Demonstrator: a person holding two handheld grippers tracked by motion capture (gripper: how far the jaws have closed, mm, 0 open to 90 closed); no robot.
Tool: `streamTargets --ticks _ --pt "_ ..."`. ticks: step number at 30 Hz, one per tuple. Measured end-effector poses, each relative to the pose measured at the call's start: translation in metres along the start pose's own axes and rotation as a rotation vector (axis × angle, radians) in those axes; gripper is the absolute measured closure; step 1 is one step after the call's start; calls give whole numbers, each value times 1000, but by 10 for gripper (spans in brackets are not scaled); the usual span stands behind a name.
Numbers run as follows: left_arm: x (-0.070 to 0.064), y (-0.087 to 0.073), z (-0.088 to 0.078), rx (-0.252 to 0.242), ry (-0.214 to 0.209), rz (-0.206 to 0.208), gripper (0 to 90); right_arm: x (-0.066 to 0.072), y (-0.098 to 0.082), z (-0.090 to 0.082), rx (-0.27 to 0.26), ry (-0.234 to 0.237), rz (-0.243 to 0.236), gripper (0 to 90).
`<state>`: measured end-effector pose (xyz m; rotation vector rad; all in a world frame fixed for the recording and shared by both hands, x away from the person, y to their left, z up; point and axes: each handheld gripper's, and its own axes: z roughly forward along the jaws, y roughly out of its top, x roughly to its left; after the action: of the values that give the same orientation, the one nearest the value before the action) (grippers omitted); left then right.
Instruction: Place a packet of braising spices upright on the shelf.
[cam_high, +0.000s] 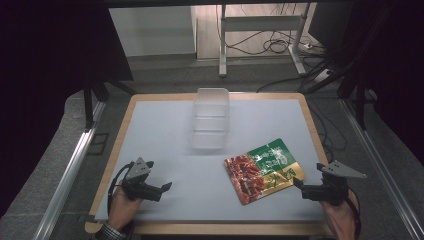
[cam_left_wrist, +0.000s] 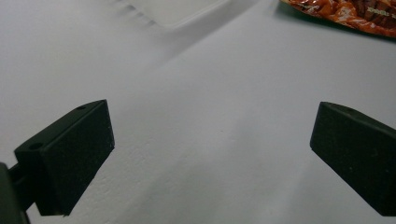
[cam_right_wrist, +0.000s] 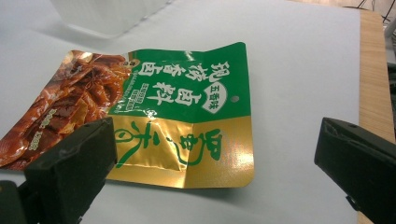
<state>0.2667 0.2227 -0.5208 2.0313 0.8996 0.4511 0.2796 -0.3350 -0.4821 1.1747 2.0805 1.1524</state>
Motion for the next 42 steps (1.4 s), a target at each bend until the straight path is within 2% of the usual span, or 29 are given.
streamTargets --ticks 2,5,9,15,23,28,30,36,42 --pt "0 0 0 0 0 1 0 0 1 1 16 5 0 0" --pt "-1 0 0 1 -1 2 0 0 1 5 39 2 -26 0" --pt "-1 0 1 4 -4 1 0 -1 2 11 48 5 -37 0" --pt "-1 0 2 8 -3 5 0 -5 3 20 46 18 -24 0" --pt "-1 1 2 11 -7 7 0 -6 7 33 54 15 -30 0" --pt "-1 1 3 12 -8 8 0 -7 10 44 55 0 -20 0" --pt "-2 1 2 12 -8 9 0 -9 11 48 64 9 -14 3" --pt "-2 1 3 15 -10 13 0 -11 18 50 67 5 -7 89" --pt "-2 1 3 16 -8 15 0 -15 18 62 119 5 -8 187"
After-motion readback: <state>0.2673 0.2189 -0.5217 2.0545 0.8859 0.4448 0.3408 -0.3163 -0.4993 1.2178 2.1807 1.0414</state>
